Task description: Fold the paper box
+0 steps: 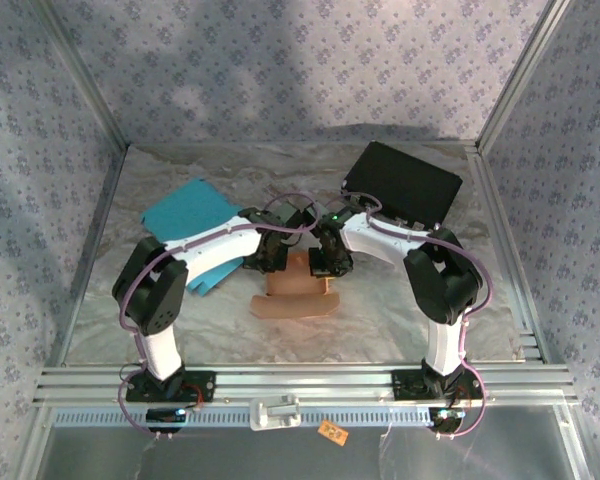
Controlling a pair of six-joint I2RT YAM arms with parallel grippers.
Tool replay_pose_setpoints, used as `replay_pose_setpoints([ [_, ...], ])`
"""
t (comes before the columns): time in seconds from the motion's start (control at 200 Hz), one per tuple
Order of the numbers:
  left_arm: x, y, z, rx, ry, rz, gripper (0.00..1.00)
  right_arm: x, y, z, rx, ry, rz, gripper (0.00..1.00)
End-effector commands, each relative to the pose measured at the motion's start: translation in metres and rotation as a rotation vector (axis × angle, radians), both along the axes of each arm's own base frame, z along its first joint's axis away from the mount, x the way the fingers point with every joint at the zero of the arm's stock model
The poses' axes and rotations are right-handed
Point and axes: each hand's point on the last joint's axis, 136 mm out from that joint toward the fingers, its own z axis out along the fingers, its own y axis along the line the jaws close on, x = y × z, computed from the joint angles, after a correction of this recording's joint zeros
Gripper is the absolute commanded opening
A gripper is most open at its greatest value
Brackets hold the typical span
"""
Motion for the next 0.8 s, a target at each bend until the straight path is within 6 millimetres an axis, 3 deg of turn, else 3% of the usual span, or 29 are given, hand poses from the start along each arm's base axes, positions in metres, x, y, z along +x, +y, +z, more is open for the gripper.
replay_pose_setpoints([
  [0.0, 0.002, 0.005, -0.001, 0.068, -0.023, -0.022, 0.0, 0.004, 0.009, 0.018, 0.031, -0.05, 0.01, 0.0],
  [0.095, 0.0, -0.004, 0.001, 0.0, -0.022, -0.04, 0.0, 0.002, 0.009, 0.019, 0.037, -0.052, 0.008, 0.0],
  [0.195, 0.0, -0.013, 0.002, -0.118, -0.006, -0.029, 0.14, 0.001, 0.009, 0.019, 0.038, -0.052, 0.011, 0.0],
  [0.305, 0.0, -0.015, -0.003, -0.198, 0.025, 0.001, 0.21, 0.001, 0.009, 0.019, 0.038, -0.053, 0.011, 0.0],
  [0.46, 0.0, -0.011, -0.008, -0.215, 0.043, 0.018, 0.19, 0.001, 0.009, 0.021, 0.039, -0.056, 0.01, 0.0],
  [0.63, 0.003, -0.006, -0.007, -0.194, 0.027, 0.026, 0.0, -0.001, 0.008, 0.02, 0.035, -0.056, 0.014, 0.0],
  [0.795, 0.002, 0.014, -0.004, -0.084, -0.004, 0.101, 0.0, -0.003, 0.007, 0.023, 0.027, -0.068, -0.002, 0.0],
])
